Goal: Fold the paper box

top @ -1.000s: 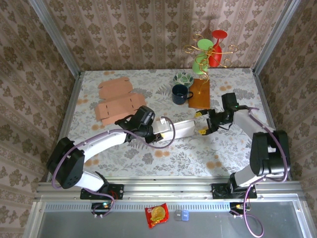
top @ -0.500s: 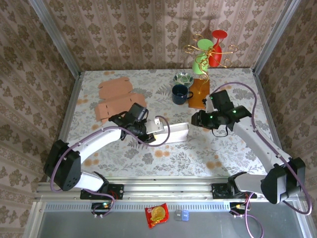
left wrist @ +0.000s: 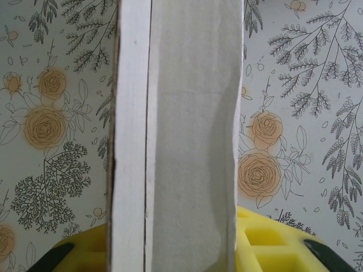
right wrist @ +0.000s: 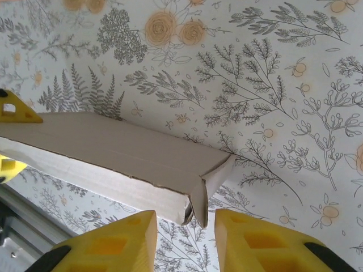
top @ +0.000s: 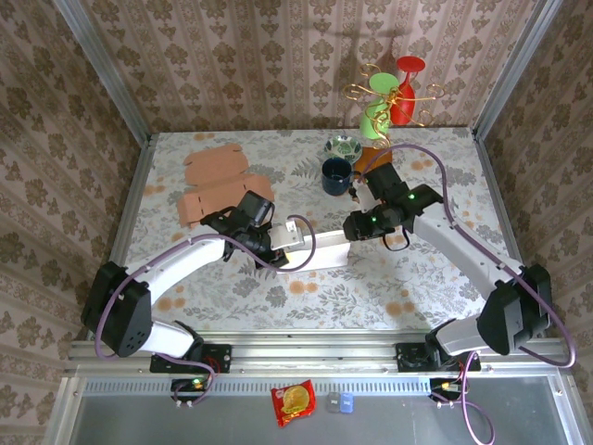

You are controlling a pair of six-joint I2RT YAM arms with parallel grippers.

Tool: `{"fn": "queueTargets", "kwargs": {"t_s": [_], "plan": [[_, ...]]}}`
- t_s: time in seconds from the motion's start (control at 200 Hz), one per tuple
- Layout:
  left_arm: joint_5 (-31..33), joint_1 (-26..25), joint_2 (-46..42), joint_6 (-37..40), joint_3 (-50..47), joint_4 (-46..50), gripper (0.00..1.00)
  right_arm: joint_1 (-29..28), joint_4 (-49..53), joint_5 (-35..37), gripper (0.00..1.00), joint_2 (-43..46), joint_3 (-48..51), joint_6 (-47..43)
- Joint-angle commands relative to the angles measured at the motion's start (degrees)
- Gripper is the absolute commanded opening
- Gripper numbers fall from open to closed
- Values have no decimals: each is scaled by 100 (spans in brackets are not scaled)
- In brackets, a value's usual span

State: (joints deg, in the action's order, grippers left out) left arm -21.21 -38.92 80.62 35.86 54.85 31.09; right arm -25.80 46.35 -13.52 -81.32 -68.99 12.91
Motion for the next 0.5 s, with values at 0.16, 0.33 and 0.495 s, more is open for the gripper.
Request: {"fn": "queueTargets", "kwargs": {"t_s": [0.16,0.33,0.495], "plan": [[-113,24,49,107,145,265,30,-142,314,446,26,-234,-307,-263],[-116,33,54,106,141,248,30,-161,281,442,19,-331,-378,-256],[-129,24,68,90,165,234,30,-197,296,470,16,-404,-413,-236]]}}
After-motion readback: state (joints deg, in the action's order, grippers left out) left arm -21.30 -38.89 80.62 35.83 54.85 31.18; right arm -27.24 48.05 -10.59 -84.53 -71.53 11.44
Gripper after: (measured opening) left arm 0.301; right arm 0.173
